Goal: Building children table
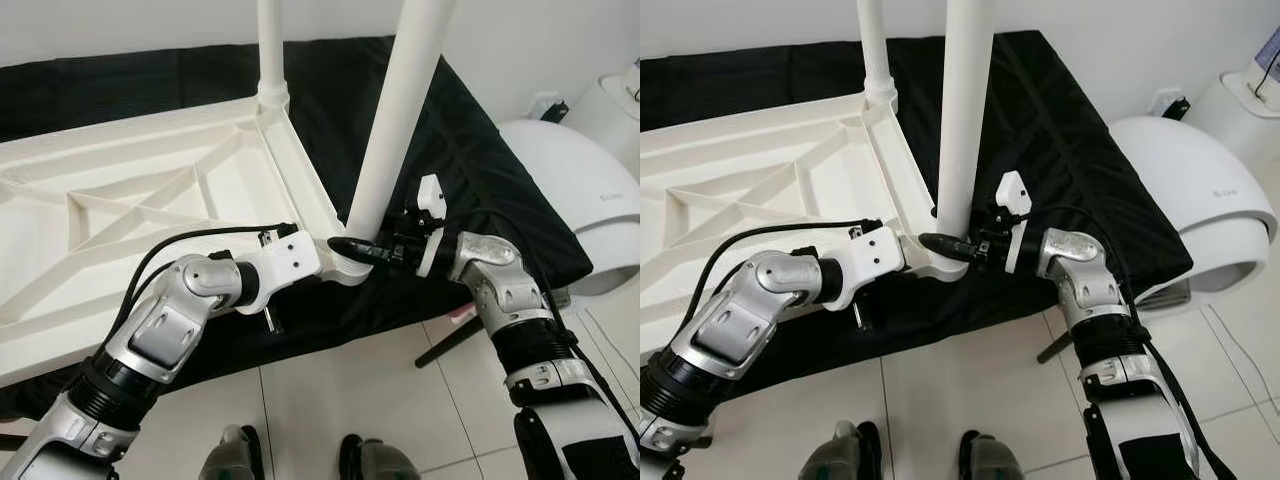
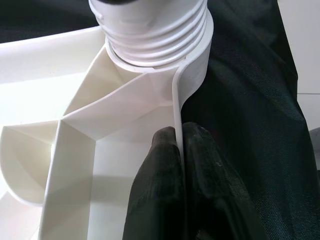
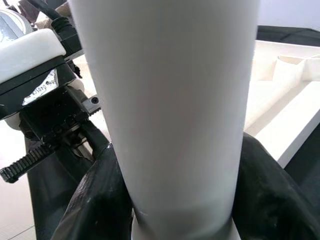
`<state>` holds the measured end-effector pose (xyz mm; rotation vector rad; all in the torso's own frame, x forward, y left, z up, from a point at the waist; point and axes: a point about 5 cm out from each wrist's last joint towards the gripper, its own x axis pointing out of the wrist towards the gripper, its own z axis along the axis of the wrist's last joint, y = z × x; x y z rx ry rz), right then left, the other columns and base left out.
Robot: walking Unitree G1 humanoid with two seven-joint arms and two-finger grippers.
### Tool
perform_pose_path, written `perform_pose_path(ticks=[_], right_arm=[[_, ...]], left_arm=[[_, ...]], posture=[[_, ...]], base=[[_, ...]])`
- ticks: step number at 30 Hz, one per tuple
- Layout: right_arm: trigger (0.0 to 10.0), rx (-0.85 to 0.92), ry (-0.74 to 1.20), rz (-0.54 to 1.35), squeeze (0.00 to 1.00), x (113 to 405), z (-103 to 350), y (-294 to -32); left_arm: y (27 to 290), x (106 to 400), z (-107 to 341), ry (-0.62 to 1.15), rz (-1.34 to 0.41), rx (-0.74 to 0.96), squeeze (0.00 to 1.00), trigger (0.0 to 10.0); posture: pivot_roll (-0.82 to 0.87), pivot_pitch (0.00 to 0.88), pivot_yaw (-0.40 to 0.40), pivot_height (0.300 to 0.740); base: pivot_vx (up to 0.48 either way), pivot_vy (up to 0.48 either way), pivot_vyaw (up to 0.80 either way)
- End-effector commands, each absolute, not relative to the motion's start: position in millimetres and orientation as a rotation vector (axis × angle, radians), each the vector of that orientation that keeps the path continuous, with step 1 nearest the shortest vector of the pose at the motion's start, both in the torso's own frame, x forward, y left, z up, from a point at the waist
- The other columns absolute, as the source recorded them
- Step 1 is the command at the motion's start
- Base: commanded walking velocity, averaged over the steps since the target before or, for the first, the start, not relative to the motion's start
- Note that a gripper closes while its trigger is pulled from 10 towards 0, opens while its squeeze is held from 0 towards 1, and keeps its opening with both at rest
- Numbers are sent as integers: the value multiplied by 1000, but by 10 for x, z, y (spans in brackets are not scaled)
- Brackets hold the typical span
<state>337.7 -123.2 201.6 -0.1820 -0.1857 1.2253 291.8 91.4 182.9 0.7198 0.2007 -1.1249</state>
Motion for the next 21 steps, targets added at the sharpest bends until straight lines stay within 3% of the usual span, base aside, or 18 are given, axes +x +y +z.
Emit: perform_pose_path(ticks=[1, 21], right_arm=[[0, -154, -207, 1167, 0, 3376, 2016, -1276], [0, -24, -213, 869, 0, 3153, 1796, -1101]], left_arm=[[969, 2882, 1600, 311, -1128, 713, 0, 10000], [986, 2894, 1607, 311, -1126, 720, 0, 10000]], posture=[[3, 208, -17, 740], [0, 214, -10, 740]], base=[[0, 0, 0], [0, 0, 0]])
